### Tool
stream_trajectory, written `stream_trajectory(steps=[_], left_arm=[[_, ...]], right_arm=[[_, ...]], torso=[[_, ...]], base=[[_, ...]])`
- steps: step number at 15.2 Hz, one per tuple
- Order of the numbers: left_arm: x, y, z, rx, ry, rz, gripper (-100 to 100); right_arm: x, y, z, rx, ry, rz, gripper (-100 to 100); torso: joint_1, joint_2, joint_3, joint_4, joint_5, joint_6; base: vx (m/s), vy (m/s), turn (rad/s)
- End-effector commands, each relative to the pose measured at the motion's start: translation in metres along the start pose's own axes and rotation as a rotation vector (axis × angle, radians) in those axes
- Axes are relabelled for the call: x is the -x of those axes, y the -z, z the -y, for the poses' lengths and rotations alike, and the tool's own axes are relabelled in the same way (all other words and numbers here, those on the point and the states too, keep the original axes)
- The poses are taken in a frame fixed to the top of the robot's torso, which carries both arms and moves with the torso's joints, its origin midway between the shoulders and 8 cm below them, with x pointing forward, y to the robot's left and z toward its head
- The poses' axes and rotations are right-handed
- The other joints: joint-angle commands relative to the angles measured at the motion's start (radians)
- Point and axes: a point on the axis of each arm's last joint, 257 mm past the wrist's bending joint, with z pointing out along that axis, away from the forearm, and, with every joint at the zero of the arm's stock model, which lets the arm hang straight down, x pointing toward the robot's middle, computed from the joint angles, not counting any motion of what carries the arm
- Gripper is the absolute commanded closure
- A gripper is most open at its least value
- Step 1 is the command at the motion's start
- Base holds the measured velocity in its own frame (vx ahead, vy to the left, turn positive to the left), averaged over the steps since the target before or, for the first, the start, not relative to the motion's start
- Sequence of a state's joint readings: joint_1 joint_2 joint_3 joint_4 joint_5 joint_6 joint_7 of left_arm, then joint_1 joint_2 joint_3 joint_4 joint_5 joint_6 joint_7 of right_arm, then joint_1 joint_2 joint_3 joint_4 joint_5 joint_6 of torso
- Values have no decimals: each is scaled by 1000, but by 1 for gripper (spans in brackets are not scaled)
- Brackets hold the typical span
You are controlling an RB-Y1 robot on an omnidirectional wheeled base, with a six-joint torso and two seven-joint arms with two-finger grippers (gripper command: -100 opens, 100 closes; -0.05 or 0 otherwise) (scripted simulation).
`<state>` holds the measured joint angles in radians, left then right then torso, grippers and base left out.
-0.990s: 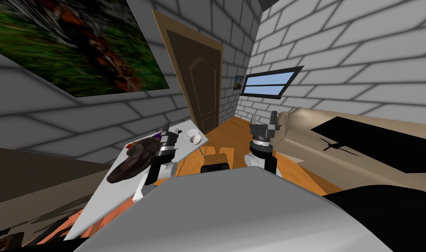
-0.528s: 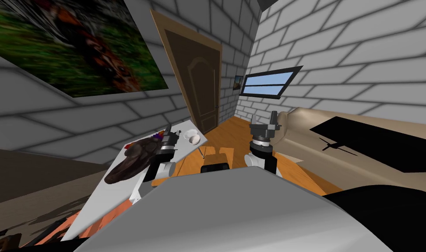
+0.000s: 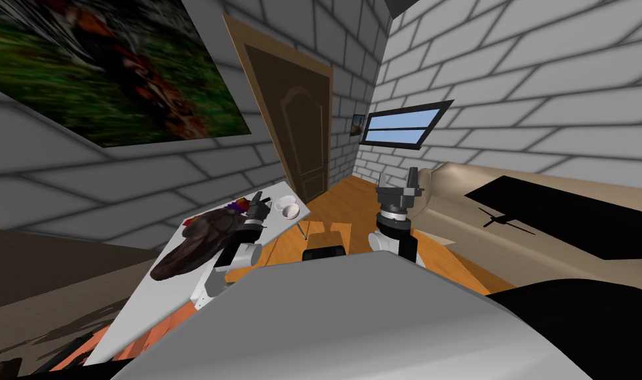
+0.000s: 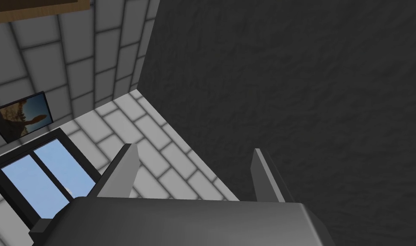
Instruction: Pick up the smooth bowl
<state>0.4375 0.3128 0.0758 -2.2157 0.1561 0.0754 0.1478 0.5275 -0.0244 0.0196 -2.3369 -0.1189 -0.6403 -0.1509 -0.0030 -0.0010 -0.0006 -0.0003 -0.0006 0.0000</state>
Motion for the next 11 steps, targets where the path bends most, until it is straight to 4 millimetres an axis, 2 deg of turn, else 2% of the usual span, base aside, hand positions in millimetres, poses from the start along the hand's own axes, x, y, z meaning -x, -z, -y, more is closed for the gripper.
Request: stream_trajectory(steps=[1,4,10,11], left_arm=[[6,-1,-14,54,12,6,-100],[8,0,-25,95,12,12,-100],[22,2,-60,233,38,36,-100],[22,2,-60,233,38,36,-100]], right_arm=[[0,0,0,0,0,0,0],[0,0,0,0,0,0,0],[0,0,0,0,0,0,0],[0,0,0,0,0,0,0]], torso=[[0,0,0,0,0,0],[1,0,0,0,0,0],[0,-1,0,0,0,0],[1,0,0,0,0,0]], base=[[11,-39,-14],[7,-27,-4],[15,-32,-12],[7,-16,4]])
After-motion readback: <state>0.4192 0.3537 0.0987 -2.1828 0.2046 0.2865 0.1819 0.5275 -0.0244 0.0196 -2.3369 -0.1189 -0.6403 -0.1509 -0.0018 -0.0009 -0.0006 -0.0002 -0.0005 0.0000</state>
